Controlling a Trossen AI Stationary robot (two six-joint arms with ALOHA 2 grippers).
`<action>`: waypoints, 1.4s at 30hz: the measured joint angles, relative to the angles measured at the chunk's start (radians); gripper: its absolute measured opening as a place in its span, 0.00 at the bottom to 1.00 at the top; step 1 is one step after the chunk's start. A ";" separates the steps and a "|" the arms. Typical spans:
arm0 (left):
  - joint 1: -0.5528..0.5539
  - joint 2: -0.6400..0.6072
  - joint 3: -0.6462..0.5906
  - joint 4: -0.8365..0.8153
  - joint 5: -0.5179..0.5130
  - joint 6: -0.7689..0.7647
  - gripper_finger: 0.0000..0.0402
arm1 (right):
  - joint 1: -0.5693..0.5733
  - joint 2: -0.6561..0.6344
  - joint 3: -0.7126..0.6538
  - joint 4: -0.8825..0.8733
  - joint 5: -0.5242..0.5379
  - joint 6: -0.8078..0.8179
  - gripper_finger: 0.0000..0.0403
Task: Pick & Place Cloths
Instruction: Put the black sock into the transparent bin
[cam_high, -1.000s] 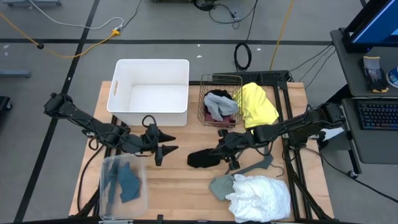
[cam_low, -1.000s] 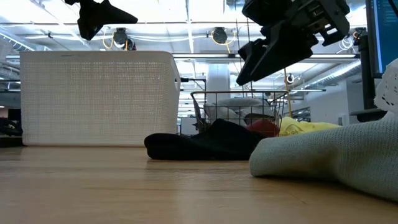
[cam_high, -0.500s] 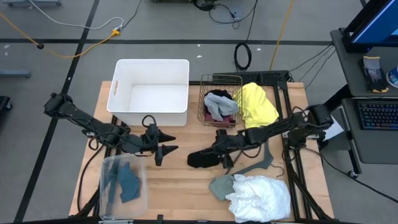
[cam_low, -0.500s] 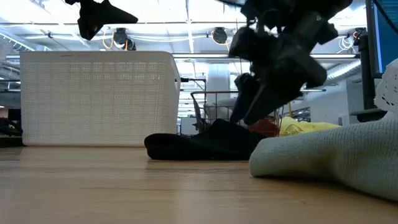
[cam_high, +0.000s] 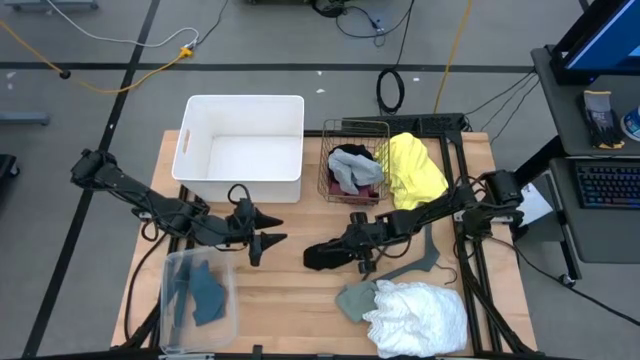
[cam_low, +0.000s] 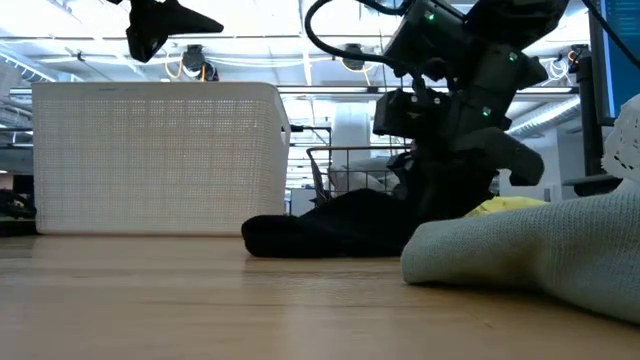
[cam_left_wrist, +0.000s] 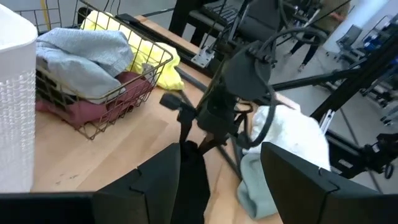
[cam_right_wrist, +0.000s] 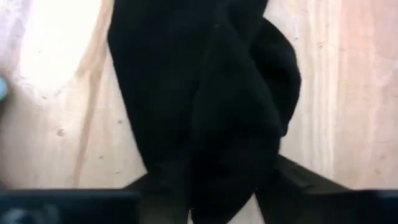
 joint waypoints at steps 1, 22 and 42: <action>0.000 0.000 0.000 0.015 0.000 0.003 0.57 | 0.000 -0.004 0.000 -0.005 -0.002 0.000 0.28; 0.005 0.024 0.056 0.367 -0.021 0.436 0.57 | 0.014 -0.499 -0.003 0.115 0.003 0.129 0.02; 0.041 0.465 0.712 -0.186 -0.004 0.565 0.57 | 0.042 -0.572 -0.002 0.330 -0.001 0.159 0.02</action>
